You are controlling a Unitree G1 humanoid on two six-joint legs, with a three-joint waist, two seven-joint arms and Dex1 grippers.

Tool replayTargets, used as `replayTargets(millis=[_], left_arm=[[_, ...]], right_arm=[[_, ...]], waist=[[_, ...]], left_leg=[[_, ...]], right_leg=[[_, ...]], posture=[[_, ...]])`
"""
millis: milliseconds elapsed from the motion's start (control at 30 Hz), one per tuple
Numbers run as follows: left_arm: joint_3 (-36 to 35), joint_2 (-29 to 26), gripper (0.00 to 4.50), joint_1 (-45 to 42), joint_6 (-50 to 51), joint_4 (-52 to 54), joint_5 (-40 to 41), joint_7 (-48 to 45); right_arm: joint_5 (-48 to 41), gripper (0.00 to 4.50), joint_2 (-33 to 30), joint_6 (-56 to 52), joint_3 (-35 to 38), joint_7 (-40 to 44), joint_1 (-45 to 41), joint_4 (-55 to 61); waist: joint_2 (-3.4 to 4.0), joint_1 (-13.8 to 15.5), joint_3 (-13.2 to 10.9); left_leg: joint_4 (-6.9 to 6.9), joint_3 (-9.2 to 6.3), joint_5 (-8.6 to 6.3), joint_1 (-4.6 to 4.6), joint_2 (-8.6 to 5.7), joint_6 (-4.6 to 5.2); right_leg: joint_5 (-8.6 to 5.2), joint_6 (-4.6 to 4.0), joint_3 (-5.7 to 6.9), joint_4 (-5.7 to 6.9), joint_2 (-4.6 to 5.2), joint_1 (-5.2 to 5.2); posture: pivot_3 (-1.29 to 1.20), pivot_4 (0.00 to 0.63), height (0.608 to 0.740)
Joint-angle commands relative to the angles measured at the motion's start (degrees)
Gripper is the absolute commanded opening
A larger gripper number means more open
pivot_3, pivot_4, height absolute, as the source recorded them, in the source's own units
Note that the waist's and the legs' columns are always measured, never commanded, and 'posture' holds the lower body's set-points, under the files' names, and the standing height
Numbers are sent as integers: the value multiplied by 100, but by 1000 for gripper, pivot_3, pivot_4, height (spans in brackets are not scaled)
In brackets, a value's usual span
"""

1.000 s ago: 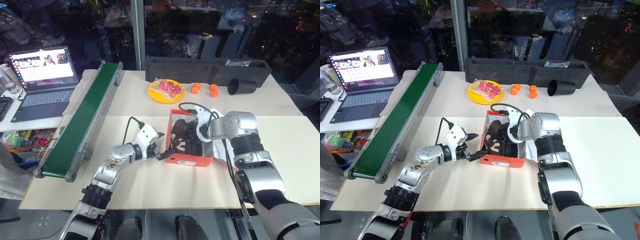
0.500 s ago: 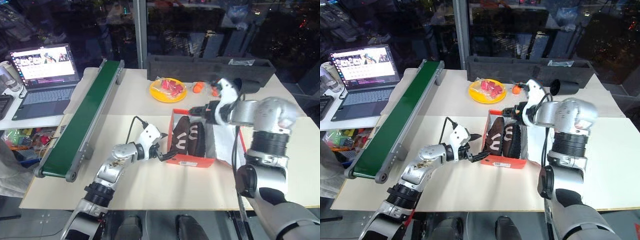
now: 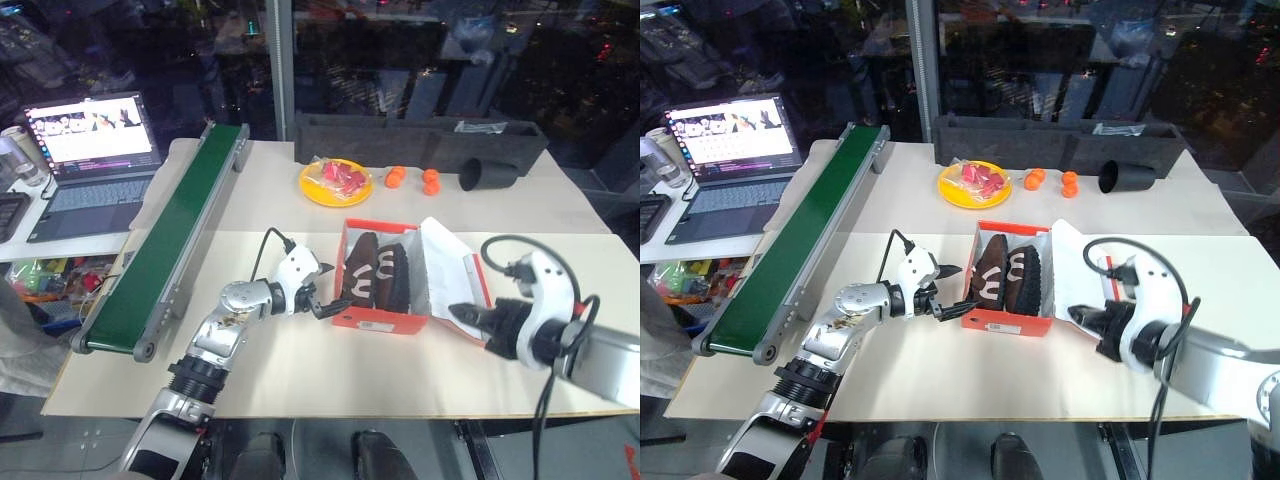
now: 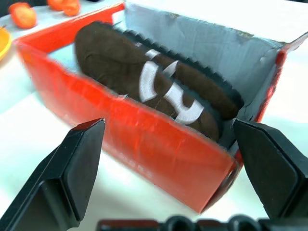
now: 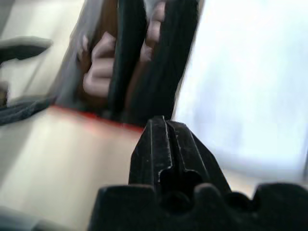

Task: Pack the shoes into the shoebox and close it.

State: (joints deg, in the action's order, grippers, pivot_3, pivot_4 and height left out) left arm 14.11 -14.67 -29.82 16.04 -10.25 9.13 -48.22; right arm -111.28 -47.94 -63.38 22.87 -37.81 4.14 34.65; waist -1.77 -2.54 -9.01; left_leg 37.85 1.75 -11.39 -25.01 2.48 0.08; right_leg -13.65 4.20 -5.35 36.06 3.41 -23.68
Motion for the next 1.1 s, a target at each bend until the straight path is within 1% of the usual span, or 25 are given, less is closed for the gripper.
replayTargets(millis=[33, 100, 167, 267, 367, 433, 633, 733, 967, 1100], left_arm=[[-11, 25, 4500, -121, -195, -64, -10, -54], [-2, 45, 4500, -156, -237, -126, -16, -70], [9, 57, 4500, -175, -262, -155, -15, -84], [13, 57, 4500, -172, -265, -141, -17, -91], [-11, 26, 4500, -155, -241, -97, -10, -89], [-24, 5, 4500, -138, -221, -63, -14, -77], [-64, -61, 4500, -128, -180, -2, 2, -54], [-81, -69, 4500, -146, -189, -22, -6, -36], [-109, -78, 4500, -195, -171, -19, -4, 9], [-115, -99, 4500, -190, -154, 12, -5, 15]], right_arm=[[-172, 57, -216, 917, -240, -79, 855, 382], [-172, 57, -318, 1138, -495, -153, 1145, 300], [-172, 57, -282, 1331, -819, -381, 1227, 41], [-172, 57, -204, 1591, -1204, -736, 976, -473], [-171, 57, 75, 1776, -1495, -798, 596, -1067], [-70, 57, 245, 1864, -1559, -869, 418, -1531], [-146, 57, 838, 2189, -1444, -1313, -204, -2554], [-102, 57, 1291, 2575, -1178, -1554, -637, -3173], [504, 57, 2248, 3288, -598, -1874, -1538, -4094], [1093, 57, 2727, 3862, -151, -1896, -2009, -4468]], waist=[[1, -12, 0], [0, -33, 0], [-7, -26, -2], [-8, 2, -1], [-8, 1, -1], [-7, 12, -1], [-5, 43, 0], [-6, 31, 0], [-5, -9, 1], [-4, -16, 2]], left_leg=[[0, 0, 2, 4, -2, 3], [0, 8, 2, 19, -2, 4], [0, 10, 3, 46, -2, 4], [0, 10, 3, 61, 1, 4], [0, 14, 3, 58, 0, 5], [0, 12, 3, 56, 0, 5], [-2, 11, 2, 39, -2, 5], [-2, 9, 2, 41, 0, 5], [-1, 10, 2, 50, 1, 6], [-1, 12, 3, 54, 0, 6]], right_leg=[[0, 0, -2, -1, 1, 5], [0, 0, -16, -2, 2, 14], [0, 0, -19, -8, 1, 43], [-21, -35, -17, -13, 1, 56], [-19, -33, -20, -16, 2, 53], [-5, -8, -18, -17, 0, 53], [-5, -5, -15, -22, 3, 45], [-5, -5, -14, -22, 0, 47], [-4, -4, -17, -20, -1, 52], [-2, -2, -19, -18, -1, 54]], posture=[[0, 150, 740], [0, 150, 740], [0, 150, 740], [0, 150, 740], [0, 150, 740], [0, 150, 740], [0, 150, 740], [0, 150, 740], [0, 150, 740], [0, 150, 740]])
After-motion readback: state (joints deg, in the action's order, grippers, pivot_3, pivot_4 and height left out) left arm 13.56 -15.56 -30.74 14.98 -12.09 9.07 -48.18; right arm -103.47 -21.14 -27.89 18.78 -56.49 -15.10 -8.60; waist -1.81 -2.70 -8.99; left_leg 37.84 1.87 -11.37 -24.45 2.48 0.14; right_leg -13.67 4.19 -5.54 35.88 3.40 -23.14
